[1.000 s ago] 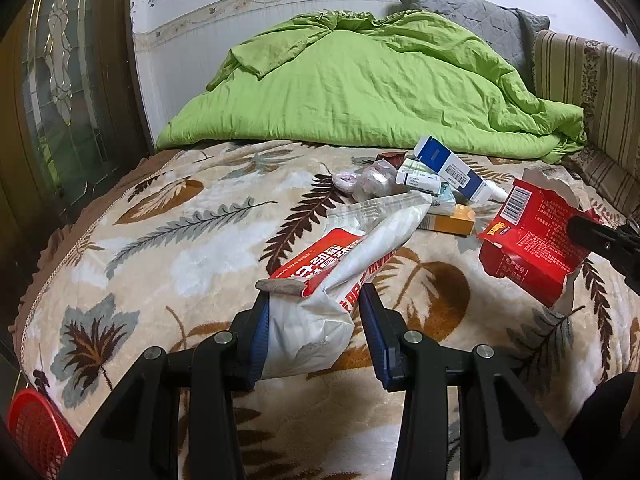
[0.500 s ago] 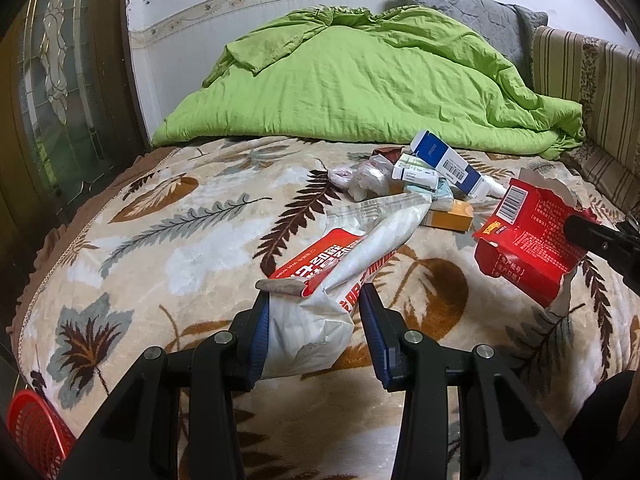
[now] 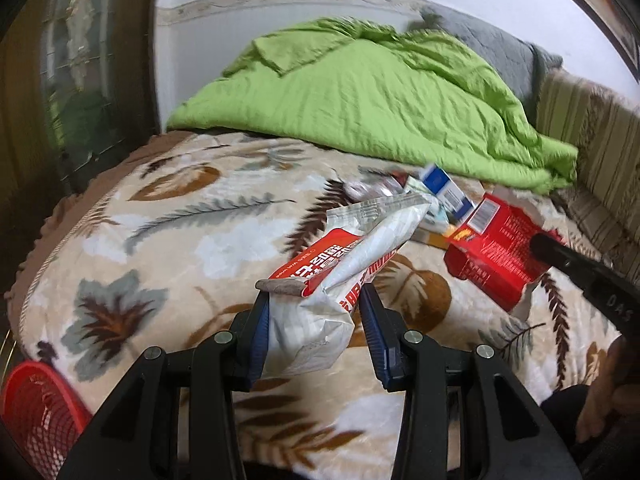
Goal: Collect trash
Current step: 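Carry the packet and carton to the red wastebasket and open both grippers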
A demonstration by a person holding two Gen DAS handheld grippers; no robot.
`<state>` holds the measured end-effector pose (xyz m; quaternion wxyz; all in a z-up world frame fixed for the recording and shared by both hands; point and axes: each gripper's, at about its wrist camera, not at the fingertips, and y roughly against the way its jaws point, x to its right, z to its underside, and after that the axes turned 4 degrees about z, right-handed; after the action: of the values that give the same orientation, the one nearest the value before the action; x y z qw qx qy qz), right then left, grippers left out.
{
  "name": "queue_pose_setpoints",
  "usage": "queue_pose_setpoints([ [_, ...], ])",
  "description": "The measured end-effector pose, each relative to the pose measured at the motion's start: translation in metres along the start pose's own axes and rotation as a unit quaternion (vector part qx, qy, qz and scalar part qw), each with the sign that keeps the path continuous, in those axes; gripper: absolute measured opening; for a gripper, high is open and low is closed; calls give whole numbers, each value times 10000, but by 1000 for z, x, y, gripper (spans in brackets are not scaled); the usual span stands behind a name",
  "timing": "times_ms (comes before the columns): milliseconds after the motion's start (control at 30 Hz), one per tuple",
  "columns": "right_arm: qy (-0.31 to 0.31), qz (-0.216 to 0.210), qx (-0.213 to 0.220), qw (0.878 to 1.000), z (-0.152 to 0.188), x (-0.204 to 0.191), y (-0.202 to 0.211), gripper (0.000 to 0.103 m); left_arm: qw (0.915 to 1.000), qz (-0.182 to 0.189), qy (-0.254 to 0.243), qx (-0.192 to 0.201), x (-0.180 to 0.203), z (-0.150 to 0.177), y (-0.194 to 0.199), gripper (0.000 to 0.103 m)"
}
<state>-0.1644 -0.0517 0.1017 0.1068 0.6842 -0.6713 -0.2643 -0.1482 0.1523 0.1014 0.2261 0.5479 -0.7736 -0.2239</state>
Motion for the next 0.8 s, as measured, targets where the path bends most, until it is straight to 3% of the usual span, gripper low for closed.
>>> queue_pose_setpoints([
  [133, 148, -447, -242, 9986, 1, -30, -11, 4, 9989, -164, 394, 174, -33, -1, 39, 41],
  [367, 689, -1405, -475, 9865, -2, -116, -27, 4, 9875, -1049, 1141, 291, -113, 27, 108, 41],
  [600, 1547, -2495, -781, 9527, 16, -233, -30, 4, 9537, -2073, 2180, -12, -197, 82, 162, 41],
  [800, 2019, -2946, -1161, 9268, 44, -310, -39, 5, 9302, -2494, 2687, -190, -235, 119, 183, 43],
])
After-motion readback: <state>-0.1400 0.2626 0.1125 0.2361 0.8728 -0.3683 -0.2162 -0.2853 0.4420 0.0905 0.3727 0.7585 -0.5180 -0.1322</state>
